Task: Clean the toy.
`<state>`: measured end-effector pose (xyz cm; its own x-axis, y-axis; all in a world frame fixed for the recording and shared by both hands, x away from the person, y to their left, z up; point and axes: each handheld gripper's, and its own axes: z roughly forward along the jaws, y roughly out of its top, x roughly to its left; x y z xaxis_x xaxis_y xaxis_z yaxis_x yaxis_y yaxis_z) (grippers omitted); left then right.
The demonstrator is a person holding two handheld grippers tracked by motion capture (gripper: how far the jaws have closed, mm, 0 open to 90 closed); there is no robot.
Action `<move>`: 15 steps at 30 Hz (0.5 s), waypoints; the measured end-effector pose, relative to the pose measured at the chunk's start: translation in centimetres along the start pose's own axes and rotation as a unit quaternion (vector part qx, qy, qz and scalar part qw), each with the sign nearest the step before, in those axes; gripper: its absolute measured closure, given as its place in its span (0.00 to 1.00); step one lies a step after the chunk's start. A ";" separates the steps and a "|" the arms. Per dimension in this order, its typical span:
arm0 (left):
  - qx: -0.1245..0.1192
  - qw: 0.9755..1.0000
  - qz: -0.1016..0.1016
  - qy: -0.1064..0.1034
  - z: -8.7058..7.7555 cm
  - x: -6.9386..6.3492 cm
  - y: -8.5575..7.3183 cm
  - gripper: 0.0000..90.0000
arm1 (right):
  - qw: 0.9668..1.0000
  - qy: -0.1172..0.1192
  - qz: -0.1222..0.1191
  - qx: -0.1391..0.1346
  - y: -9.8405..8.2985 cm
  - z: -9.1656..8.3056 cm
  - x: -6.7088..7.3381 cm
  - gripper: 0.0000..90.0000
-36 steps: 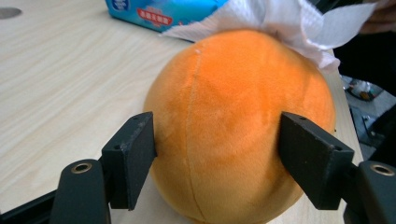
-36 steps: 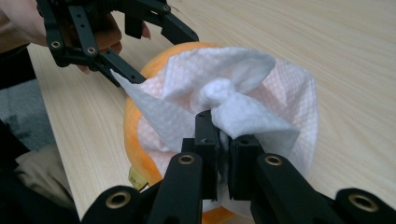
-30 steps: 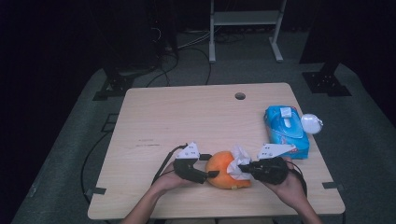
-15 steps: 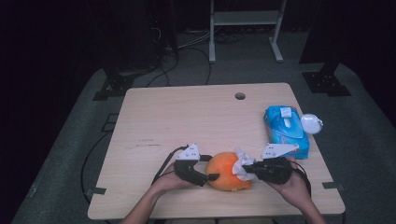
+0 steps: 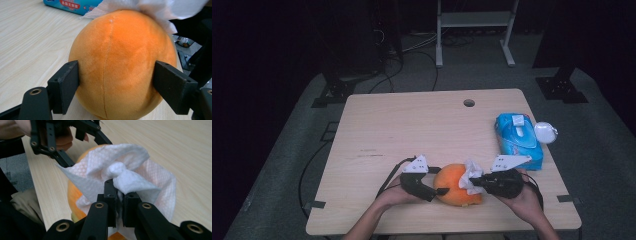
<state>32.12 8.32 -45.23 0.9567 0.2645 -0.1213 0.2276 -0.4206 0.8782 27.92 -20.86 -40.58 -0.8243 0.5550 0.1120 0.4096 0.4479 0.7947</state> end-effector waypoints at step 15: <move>-0.001 1.000 0.001 0.002 0.2 -0.2 0.0 0.22 | 0.999 -0.009 0.008 -0.032 -0.3 0.3 0.0 0.90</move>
<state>31.95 8.06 -45.27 0.9563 0.2673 -0.1181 0.2258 -0.4191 0.8794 27.92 -20.85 -41.00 -0.8102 0.5749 0.1142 0.3960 0.3933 0.8298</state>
